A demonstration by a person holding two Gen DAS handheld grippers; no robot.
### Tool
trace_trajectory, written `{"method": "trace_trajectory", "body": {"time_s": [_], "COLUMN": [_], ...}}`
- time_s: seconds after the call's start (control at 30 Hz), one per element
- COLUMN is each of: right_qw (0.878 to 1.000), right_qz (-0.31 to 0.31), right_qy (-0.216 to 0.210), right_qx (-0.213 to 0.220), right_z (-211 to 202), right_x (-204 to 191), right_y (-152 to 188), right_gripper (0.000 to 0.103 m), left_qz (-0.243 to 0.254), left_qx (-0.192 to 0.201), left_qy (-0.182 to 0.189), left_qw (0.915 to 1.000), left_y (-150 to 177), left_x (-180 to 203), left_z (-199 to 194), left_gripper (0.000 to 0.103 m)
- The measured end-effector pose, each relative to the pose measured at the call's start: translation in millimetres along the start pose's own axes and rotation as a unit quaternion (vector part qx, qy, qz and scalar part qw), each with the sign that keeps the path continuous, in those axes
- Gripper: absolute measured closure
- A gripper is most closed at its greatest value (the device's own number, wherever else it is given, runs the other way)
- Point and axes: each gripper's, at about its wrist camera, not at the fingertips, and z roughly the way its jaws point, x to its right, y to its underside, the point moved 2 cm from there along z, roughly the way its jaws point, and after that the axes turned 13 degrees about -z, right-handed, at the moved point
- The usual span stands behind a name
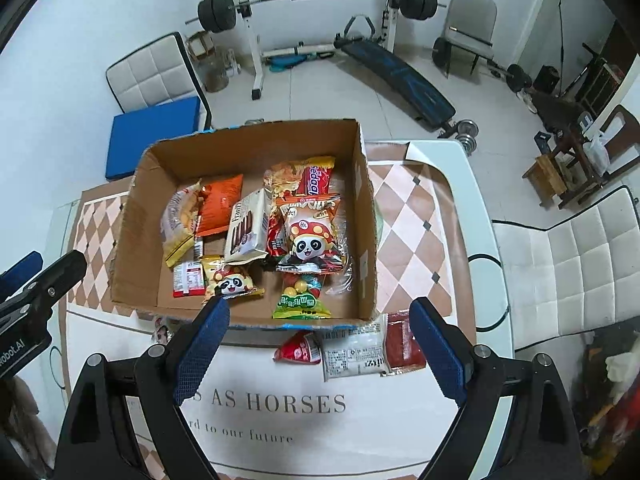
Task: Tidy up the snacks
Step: 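Raise both open tools up away from the box, then grasp the small red pack with the right tool while the left tool grasps the green woman-print pack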
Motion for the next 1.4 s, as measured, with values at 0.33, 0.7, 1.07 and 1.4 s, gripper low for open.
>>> {"method": "trace_trajectory", "body": {"time_s": [0.33,0.7,1.07,1.4], "right_qw": [0.998,0.983,0.981,0.982], "right_qz": [0.046,0.103,0.09,0.082], "right_qy": [-0.04,-0.094,-0.081,-0.084], "right_qx": [-0.031,-0.118,-0.151,-0.148], "right_z": [17,151,208,209], "right_x": [18,2,-24,-26], "right_y": [42,87,92,92], "right_gripper": [0.007,0.007,0.047,0.052], "left_qz": [-0.053,-0.067,-0.093,-0.09], "left_qx": [0.007,-0.079,-0.157,-0.228], "left_qy": [-0.017,-0.092,-0.093,-0.056], "left_qw": [0.9984,0.9905,0.9788,0.968], "left_y": [29,87,108,118], "left_x": [-27,-77,-113,-106], "left_z": [1,101,171,222], "left_gripper": [0.012,0.012,0.012,0.014]}}
